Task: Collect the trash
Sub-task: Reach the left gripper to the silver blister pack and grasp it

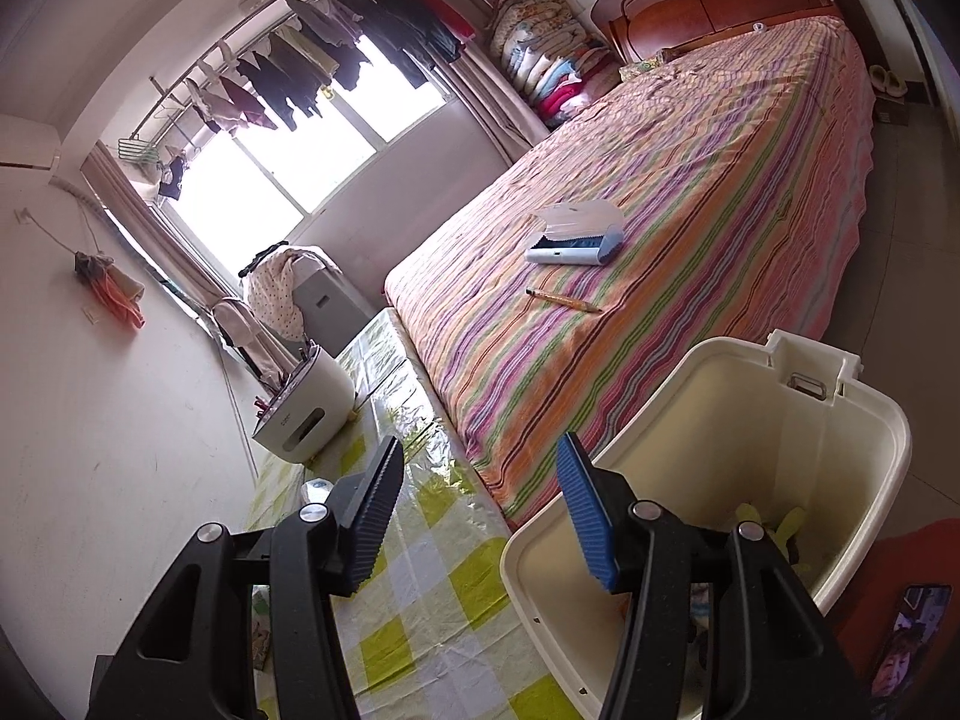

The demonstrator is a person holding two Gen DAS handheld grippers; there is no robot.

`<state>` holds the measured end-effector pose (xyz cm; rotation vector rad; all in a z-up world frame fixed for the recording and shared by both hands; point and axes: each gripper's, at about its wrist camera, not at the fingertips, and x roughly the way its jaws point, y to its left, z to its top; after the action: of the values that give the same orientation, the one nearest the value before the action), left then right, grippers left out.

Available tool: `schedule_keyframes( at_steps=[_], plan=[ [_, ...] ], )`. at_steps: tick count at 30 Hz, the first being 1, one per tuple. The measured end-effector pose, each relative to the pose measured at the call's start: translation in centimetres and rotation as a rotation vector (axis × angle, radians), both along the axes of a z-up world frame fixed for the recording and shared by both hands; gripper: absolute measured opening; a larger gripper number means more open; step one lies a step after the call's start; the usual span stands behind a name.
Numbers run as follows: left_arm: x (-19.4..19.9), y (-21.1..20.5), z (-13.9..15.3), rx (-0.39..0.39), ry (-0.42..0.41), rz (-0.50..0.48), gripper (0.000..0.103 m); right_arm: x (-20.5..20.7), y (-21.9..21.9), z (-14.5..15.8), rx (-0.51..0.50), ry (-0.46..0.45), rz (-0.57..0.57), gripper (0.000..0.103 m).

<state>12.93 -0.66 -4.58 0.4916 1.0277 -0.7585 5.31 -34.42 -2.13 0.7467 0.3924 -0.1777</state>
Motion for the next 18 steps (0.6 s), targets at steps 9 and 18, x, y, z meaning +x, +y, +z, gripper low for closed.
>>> schedule_keyframes(
  at_steps=[9, 18],
  plan=[
    [1.3, 0.3, -2.3, 0.088, 0.032, 0.051, 0.084, 0.5, 1.1, 0.0, -0.016, 0.009, 0.033, 0.052],
    [1.6, 0.0, -3.4, 0.105, 0.061, 0.081, 0.079, 0.8, 1.4, -0.1, -0.025, 0.013, 0.038, 0.052]
  ],
)
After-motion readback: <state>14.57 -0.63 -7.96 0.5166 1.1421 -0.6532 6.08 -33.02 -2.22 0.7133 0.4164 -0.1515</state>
